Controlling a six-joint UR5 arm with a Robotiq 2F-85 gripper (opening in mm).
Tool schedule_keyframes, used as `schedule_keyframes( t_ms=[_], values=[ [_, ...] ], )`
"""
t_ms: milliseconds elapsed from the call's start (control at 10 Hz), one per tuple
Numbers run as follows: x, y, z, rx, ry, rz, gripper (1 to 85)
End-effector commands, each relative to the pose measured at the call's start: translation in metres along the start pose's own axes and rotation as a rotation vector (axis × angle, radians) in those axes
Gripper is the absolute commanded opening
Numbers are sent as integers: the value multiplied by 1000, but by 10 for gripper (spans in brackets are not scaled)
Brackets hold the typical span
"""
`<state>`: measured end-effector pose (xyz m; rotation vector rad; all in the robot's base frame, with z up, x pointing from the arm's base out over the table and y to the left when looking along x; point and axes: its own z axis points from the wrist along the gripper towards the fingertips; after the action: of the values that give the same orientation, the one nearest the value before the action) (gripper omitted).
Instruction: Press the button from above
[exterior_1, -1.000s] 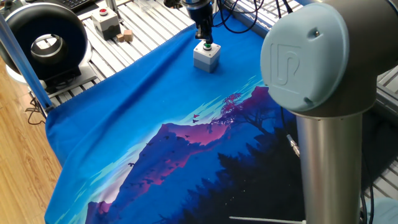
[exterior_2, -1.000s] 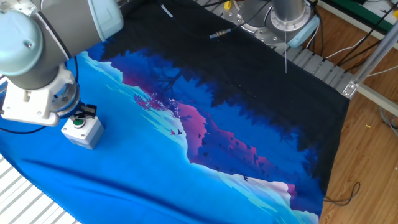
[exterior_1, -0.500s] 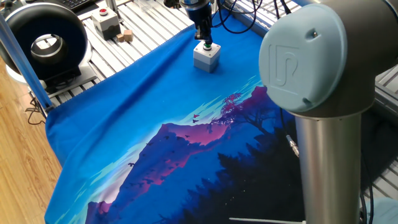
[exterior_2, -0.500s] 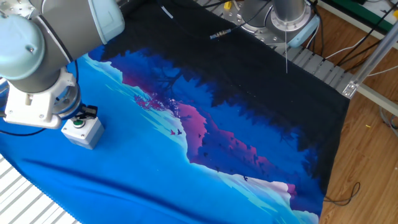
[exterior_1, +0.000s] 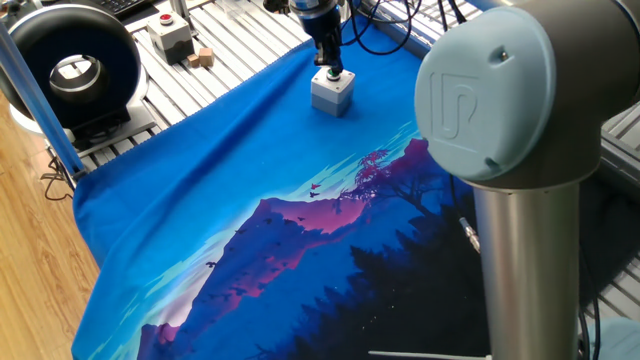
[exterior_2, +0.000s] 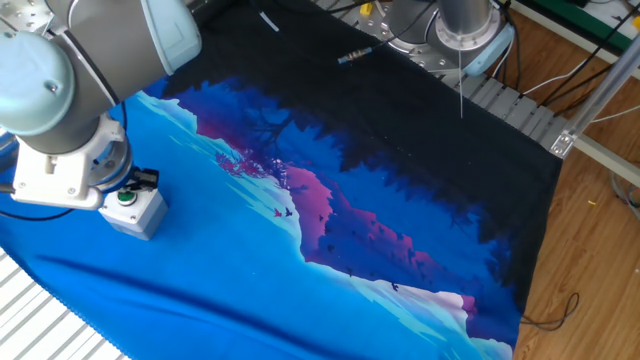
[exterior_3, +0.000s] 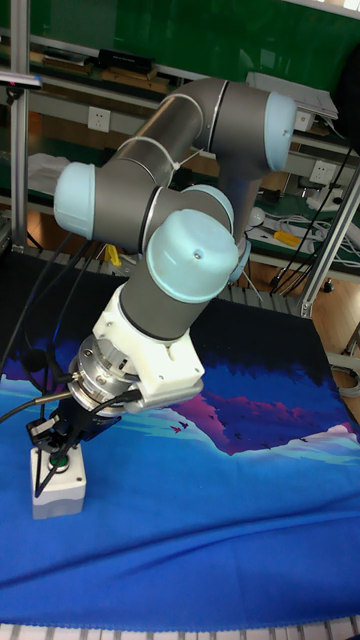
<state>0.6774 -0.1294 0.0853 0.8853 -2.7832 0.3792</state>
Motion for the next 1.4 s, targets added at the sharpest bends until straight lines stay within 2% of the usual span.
schedule_keyframes(
  t_ms=[0,400,800,1000,1300],
  values=[
    [-3,1,1,-7,-7,-4,10],
    [-5,0,0,-4,-7,-6,10],
    [-14,4,3,-8,-10,-8,10],
    [-12,6,3,-13,-3,-18,10],
    [-14,5,9,-14,-4,-26,10]
  ],
)
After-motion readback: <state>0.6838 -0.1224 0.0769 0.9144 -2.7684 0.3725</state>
